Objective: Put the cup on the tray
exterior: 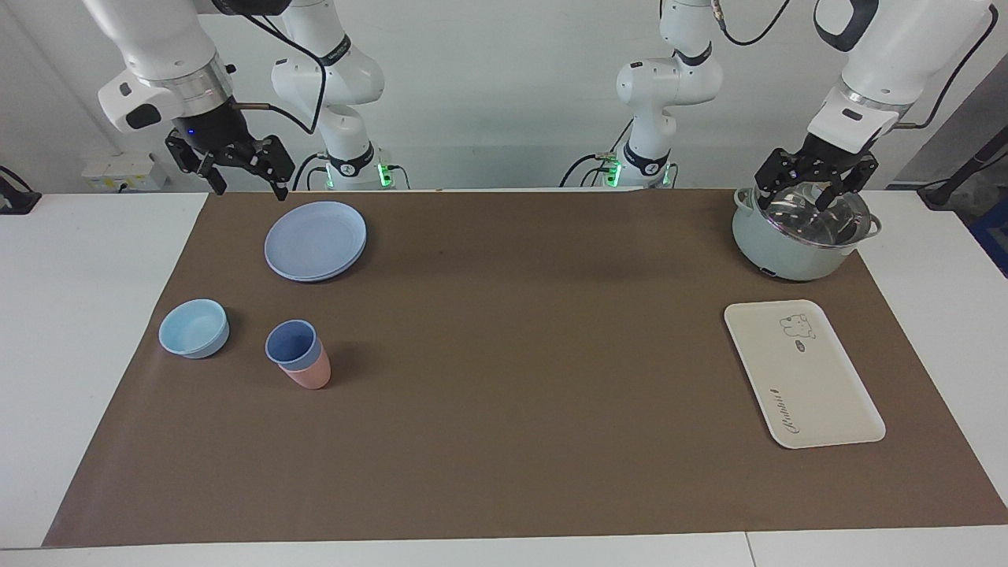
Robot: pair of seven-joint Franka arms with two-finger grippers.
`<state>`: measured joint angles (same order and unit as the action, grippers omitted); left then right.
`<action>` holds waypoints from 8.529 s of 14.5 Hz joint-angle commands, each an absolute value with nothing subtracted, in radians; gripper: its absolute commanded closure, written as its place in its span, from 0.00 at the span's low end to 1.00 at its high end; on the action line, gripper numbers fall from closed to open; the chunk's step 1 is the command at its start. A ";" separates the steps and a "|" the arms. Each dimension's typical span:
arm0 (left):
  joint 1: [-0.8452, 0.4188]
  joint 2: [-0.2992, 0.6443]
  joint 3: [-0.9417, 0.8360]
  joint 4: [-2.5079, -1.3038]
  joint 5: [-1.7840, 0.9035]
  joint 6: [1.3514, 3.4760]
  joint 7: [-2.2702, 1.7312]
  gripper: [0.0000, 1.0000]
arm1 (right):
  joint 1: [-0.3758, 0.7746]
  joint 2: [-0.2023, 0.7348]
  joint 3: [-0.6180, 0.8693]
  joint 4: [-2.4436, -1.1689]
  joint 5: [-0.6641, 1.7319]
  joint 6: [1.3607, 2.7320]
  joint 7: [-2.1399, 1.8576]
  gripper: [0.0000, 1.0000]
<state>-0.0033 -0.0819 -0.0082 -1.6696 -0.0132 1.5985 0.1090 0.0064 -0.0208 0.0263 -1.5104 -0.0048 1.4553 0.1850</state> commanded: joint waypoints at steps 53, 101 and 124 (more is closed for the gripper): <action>0.002 -0.114 -0.006 -1.701 -0.020 1.595 0.124 0.00 | -0.134 0.516 0.014 -1.638 0.798 1.749 0.807 1.00; -0.483 -0.017 -0.032 -1.735 -0.071 2.081 -0.805 1.00 | 0.446 0.387 0.006 -1.615 0.752 2.258 1.660 1.00; 0.301 0.122 -0.018 -2.125 -0.330 2.446 0.463 1.00 | -0.293 0.374 0.006 -1.904 0.946 2.019 1.069 1.00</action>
<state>0.2962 0.1036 -0.0105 -2.1033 -0.3068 2.3814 0.4188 -0.2840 0.3893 -0.0052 -1.8966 0.9150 2.0354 1.0875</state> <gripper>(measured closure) 0.947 0.189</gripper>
